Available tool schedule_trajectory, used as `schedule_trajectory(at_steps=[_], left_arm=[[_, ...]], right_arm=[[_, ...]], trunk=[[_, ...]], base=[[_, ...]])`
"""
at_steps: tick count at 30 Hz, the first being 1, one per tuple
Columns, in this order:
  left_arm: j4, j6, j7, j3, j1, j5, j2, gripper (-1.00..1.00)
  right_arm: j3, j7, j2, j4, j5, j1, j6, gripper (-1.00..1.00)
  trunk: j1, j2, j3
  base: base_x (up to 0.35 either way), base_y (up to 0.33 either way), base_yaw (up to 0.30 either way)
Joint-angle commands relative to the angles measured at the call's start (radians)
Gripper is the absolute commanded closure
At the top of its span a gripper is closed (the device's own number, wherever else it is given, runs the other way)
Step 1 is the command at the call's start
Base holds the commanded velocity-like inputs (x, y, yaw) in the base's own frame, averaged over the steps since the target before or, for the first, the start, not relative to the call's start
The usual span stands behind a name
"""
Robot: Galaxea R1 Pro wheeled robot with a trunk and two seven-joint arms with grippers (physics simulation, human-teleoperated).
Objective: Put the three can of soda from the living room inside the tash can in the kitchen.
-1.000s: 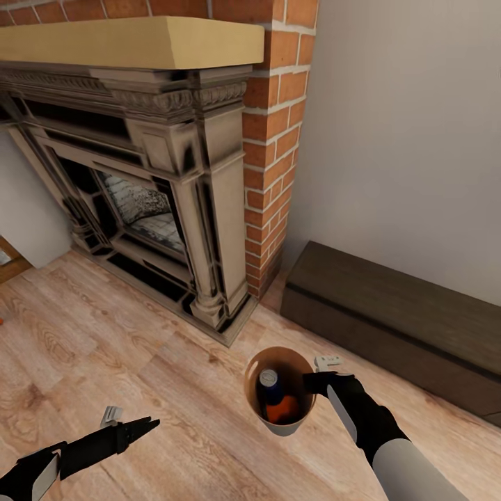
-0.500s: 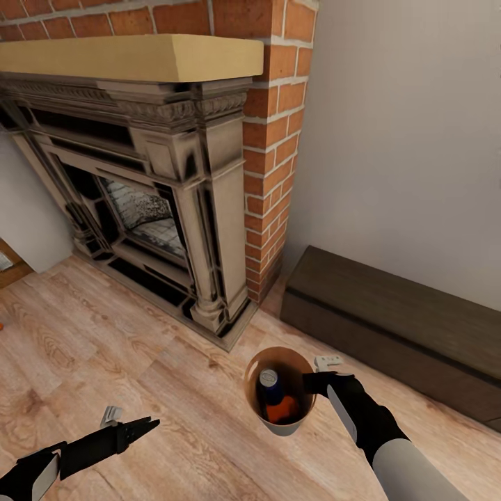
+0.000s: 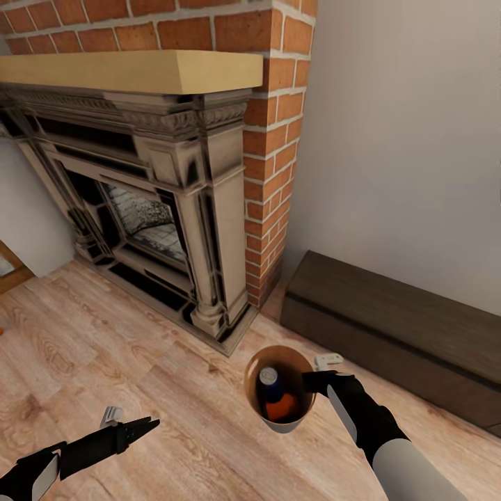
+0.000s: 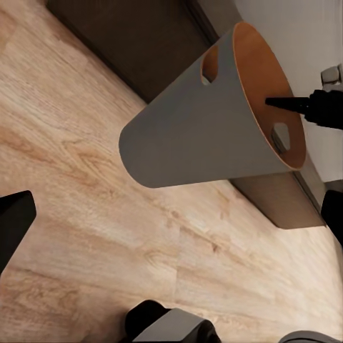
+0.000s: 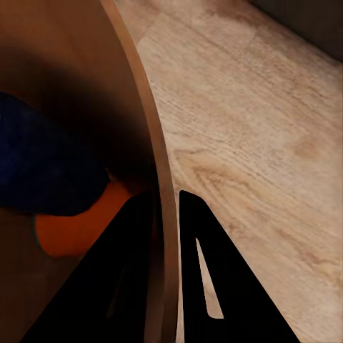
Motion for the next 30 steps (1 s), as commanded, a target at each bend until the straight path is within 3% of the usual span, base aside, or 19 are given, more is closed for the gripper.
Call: schedule_trajectory(at_steps=[1,30], left_arm=[[0.0,0.0,0.0,0.0,0.0,0.0,0.0,-1.0],[0.0,0.0,0.0,-0.001,0.0,0.0,0.0,-1.0]], right_arm=[[0.0,0.006,0.0,0.0,-0.009,0.0,0.0,1.0],[0.0,0.006,0.001,0.0,-0.009,0.001,-0.001,1.0]], trunk=[[0.0,0.0,0.002],[0.0,0.0,0.05]], base=[[0.0,0.0,0.0],[0.0,0.0,0.0]])
